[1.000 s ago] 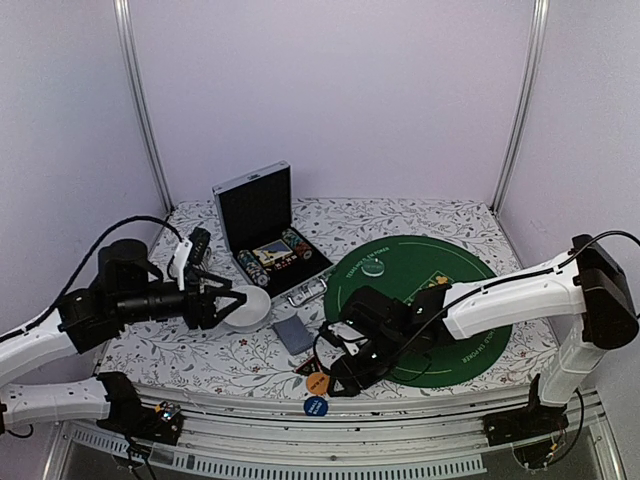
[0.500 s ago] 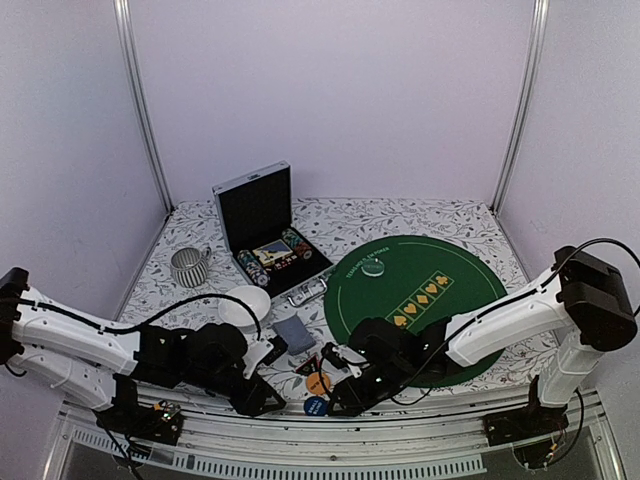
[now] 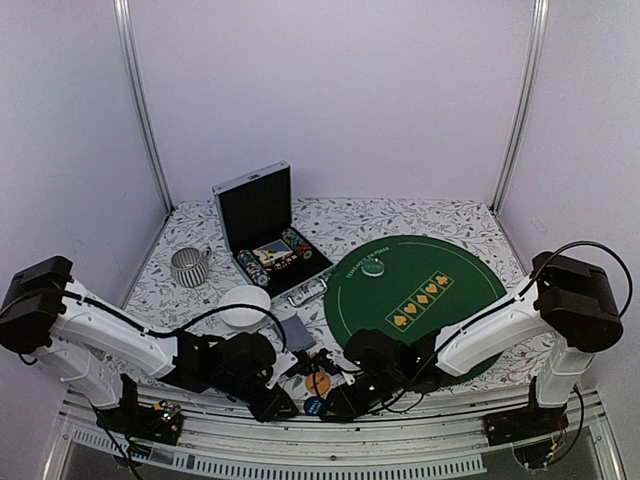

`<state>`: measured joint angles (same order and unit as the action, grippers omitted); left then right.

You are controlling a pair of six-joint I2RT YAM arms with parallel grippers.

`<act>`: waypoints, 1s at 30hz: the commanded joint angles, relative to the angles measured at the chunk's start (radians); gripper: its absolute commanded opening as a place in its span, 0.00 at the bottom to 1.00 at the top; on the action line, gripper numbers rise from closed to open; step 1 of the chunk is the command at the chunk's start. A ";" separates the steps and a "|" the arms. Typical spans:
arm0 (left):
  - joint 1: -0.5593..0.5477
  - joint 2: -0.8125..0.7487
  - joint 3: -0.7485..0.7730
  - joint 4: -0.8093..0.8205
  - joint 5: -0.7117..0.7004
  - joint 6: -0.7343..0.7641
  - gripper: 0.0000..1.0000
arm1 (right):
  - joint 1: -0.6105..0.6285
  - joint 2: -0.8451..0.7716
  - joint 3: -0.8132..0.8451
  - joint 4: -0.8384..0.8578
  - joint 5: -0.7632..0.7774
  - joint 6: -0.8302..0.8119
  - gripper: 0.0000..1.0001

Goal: Distribute texas hold em gaming equipment
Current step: Pick up the small blind button from the corner of the board.

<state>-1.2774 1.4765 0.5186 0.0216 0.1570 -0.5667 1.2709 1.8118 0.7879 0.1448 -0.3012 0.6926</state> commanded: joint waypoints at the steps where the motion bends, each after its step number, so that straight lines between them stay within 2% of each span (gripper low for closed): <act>1: -0.017 0.064 0.036 0.044 0.052 0.025 0.24 | -0.010 0.034 -0.034 0.092 0.097 -0.014 0.41; 10: 0.008 0.175 0.042 0.100 0.085 0.003 0.16 | -0.009 0.090 -0.044 0.233 0.095 -0.037 0.41; 16: 0.046 0.181 0.014 0.138 0.107 -0.018 0.14 | -0.010 0.081 -0.062 0.310 0.077 -0.052 0.41; 24: 0.077 0.176 -0.022 0.190 0.130 -0.041 0.14 | -0.009 0.057 -0.125 0.521 0.018 -0.095 0.38; 30: 0.086 0.176 -0.034 0.205 0.138 -0.048 0.13 | -0.011 0.083 -0.107 0.549 0.015 -0.126 0.37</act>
<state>-1.2068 1.6203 0.5030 0.2020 0.3138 -0.6003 1.2732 1.8736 0.6601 0.5724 -0.3103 0.6159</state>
